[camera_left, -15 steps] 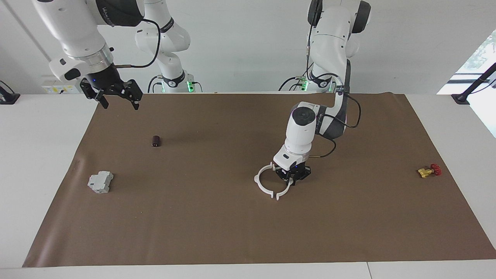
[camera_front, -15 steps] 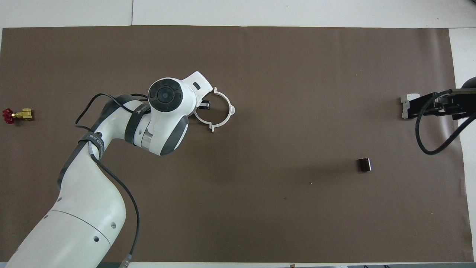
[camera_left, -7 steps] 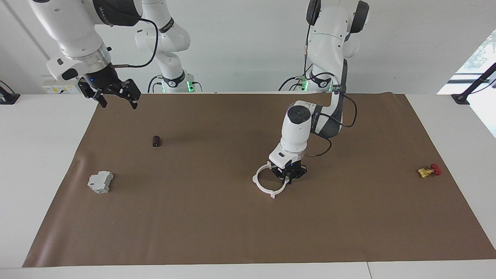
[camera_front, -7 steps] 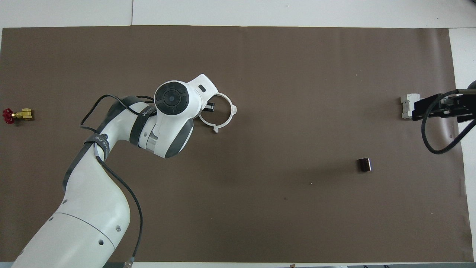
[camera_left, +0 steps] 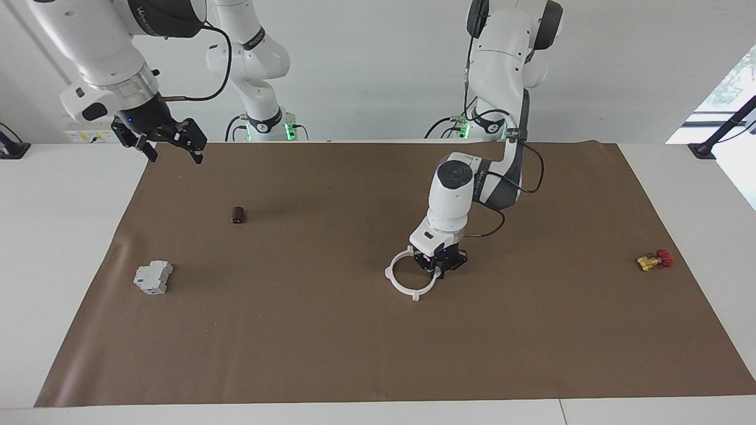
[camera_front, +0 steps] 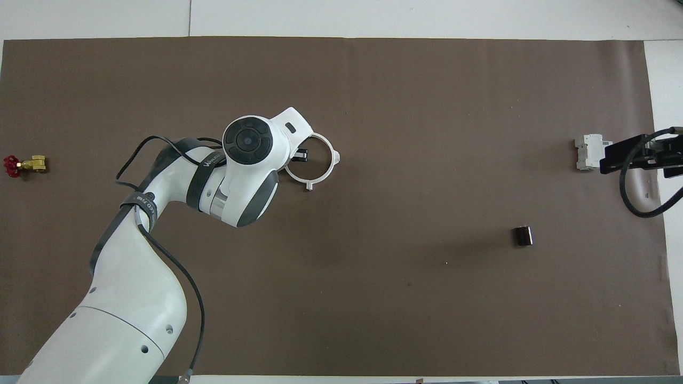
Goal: Assemble drain pipe with both arms
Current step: 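Press the left clamp half onto the other to close the ring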
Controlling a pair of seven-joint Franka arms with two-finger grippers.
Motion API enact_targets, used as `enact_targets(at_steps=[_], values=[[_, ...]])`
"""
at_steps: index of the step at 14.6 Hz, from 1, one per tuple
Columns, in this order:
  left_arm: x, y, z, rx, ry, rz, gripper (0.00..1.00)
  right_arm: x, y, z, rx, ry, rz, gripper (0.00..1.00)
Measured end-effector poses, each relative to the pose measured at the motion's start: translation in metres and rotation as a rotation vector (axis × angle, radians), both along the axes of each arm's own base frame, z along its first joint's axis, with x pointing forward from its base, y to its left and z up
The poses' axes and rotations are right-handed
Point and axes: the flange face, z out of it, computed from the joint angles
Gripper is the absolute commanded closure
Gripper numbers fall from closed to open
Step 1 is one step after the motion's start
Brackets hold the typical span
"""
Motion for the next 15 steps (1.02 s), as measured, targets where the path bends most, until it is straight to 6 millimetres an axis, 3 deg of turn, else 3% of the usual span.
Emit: enact_targets(at_steps=[2, 3, 4, 5, 9, 12, 15], values=[[-0.001, -0.001, 0.0, 0.001, 0.001, -0.002, 1.0, 0.0, 0.0, 0.0, 0.0, 0.0, 0.0, 0.0], [-0.001, -0.001, 0.0, 0.001, 0.002, -0.002, 0.94, 0.0, 0.0, 0.0, 0.0, 0.0, 0.0, 0.0], [-0.001, -0.001, 0.0, 0.001, 0.002, -0.002, 0.74, 0.0, 0.0, 0.0, 0.0, 0.0, 0.0, 0.0], [-0.002, -0.001, 0.0, 0.001, 0.002, -0.003, 0.47, 0.0, 0.0, 0.0, 0.0, 0.0, 0.0, 0.0], [-0.002, -0.002, 0.0, 0.001, 0.003, -0.004, 0.07, 0.0, 0.001, 0.0, 0.002, 0.0, 0.001, 0.0], [0.001, 0.002, 0.003, -0.001, -0.005, 0.005, 0.0, 0.0, 0.001, 0.0, 0.002, 0.0, 0.001, 0.0], [0.017, 0.031, 0.034, -0.02, -0.044, 0.055, 0.0, 0.0, 0.001, 0.0, 0.002, 0.0, 0.001, 0.0]])
